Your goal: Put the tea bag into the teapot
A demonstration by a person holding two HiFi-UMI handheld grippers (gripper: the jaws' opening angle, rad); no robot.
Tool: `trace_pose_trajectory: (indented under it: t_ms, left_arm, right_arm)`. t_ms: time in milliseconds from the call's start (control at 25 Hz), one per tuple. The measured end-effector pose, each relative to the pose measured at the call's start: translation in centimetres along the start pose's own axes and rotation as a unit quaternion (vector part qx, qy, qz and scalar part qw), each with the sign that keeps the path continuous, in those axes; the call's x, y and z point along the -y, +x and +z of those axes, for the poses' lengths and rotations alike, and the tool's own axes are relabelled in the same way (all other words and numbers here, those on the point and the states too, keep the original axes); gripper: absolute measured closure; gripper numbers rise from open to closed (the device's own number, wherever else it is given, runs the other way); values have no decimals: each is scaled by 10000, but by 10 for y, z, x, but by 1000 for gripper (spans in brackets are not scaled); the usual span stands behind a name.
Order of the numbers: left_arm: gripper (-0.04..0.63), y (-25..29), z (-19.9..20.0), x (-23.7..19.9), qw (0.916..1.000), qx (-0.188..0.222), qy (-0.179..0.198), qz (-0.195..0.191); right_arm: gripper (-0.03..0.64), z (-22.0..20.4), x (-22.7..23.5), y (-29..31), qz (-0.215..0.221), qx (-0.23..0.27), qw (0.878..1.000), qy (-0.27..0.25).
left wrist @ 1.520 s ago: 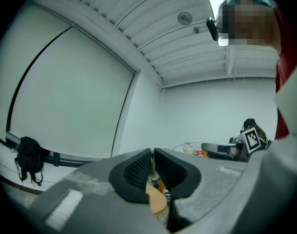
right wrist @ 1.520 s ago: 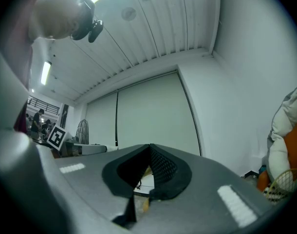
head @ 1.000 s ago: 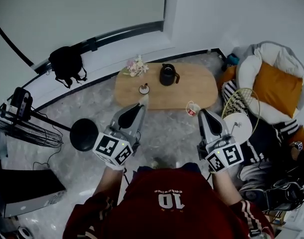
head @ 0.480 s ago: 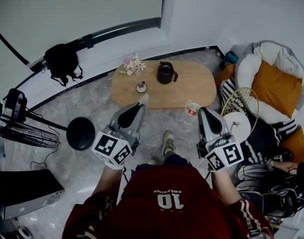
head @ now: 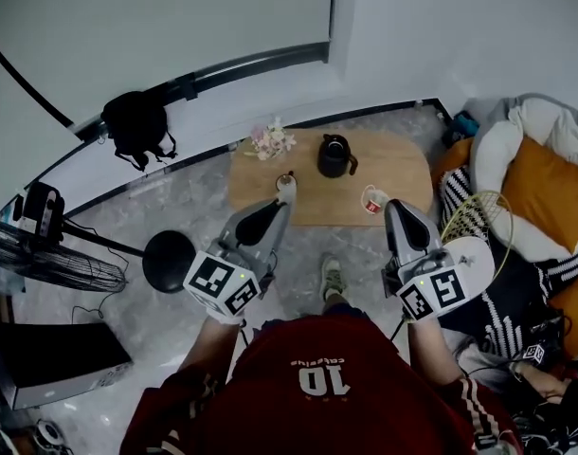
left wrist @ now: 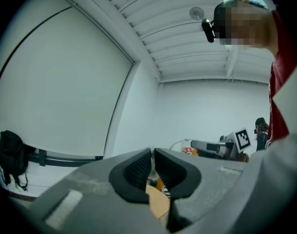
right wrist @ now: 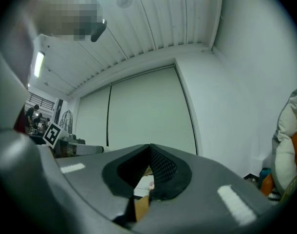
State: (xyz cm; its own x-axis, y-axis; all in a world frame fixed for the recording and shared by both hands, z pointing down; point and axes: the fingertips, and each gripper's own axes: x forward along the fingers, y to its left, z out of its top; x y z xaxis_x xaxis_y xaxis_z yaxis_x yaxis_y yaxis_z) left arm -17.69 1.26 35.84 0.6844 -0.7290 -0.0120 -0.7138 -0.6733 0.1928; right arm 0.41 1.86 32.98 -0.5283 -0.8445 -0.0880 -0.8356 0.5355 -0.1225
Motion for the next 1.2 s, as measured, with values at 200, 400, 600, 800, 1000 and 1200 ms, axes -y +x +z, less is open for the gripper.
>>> trace_pose_trajectory:
  t_ms: [200,400,600,800,1000,1200]
  left_arm:
    - [566,49,1,-25,9998,-107,143,23]
    - [566,105,3,-48,9992,-236,315,5]
    - [566,156,2,-72,9983,-344,444,130]
    - [566,201,-4,-84,9977,-456,479,109]
    - [566,241,-6,-93,9979,-450,443,121]
    - [566,271,-13,-103,9979,-430,449,183]
  right_arm:
    - [618,1,43,35,-10,98,9999,23]
    - [618,-3,92,72,-42,82,9999,135]
    - [618,-5,131,109,88,86,9998,171]
    - [618,-9,167,140,202,137,9993,300]
    - [618,-16,202,162,243,109,9987,429]
    - [618,-24,227,179,305,48,9984,480]
